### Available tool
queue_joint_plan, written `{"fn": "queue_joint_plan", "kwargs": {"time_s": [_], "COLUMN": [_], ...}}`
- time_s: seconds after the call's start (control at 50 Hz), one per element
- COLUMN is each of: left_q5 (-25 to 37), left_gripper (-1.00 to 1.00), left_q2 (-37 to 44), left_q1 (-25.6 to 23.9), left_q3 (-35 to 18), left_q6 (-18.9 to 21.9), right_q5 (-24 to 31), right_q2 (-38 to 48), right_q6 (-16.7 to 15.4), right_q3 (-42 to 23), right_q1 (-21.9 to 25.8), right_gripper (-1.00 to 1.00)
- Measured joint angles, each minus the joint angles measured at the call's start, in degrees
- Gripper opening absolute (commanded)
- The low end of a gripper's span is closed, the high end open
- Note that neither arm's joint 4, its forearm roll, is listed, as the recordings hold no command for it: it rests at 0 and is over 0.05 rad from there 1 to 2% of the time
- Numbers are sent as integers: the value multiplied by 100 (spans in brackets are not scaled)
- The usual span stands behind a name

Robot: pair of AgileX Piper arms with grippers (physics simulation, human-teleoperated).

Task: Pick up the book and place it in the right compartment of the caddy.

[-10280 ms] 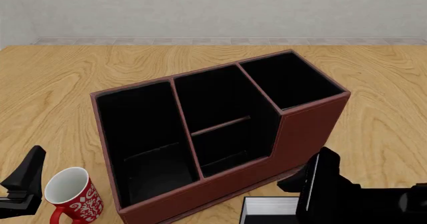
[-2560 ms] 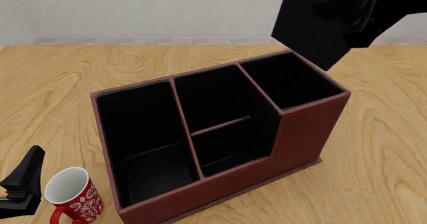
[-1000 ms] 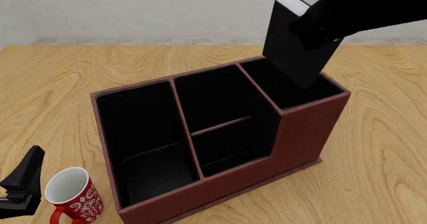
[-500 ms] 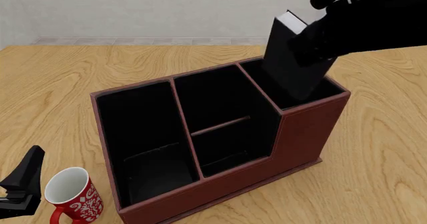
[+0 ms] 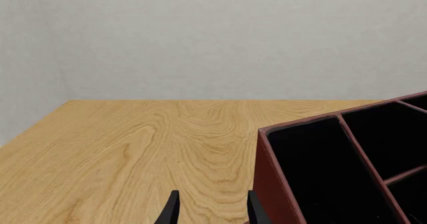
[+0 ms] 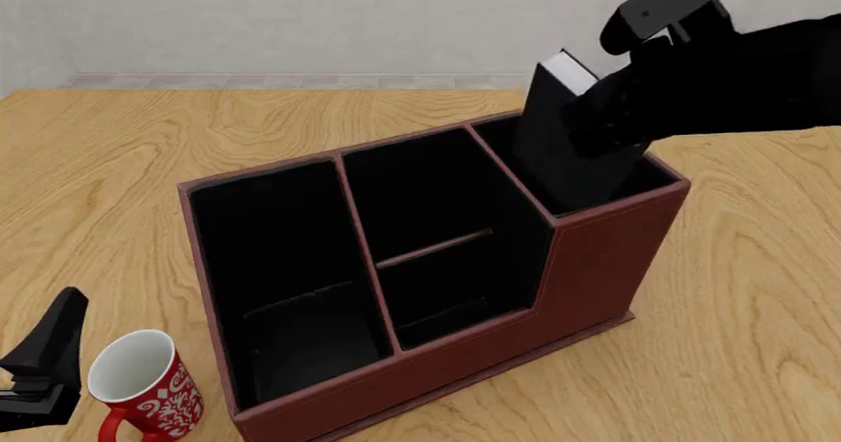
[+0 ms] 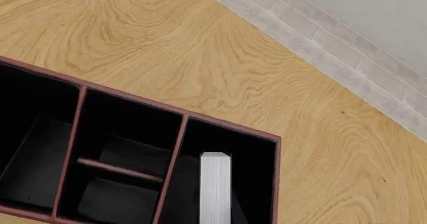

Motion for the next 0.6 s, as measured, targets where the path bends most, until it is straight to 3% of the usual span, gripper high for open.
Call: {"fn": "queue_joint_plan", "kwargs": {"time_s": [0.6], "left_q5": [3], "left_gripper": [100], "left_q2": [2], "left_q1": [0], "left_q3": [-4], "left_q6": [-1], "right_q5": [-505], "right_q2": [146], "right_q6": [205], "right_q3": [474], "right_q1": [18], "right_gripper": [-100]}}
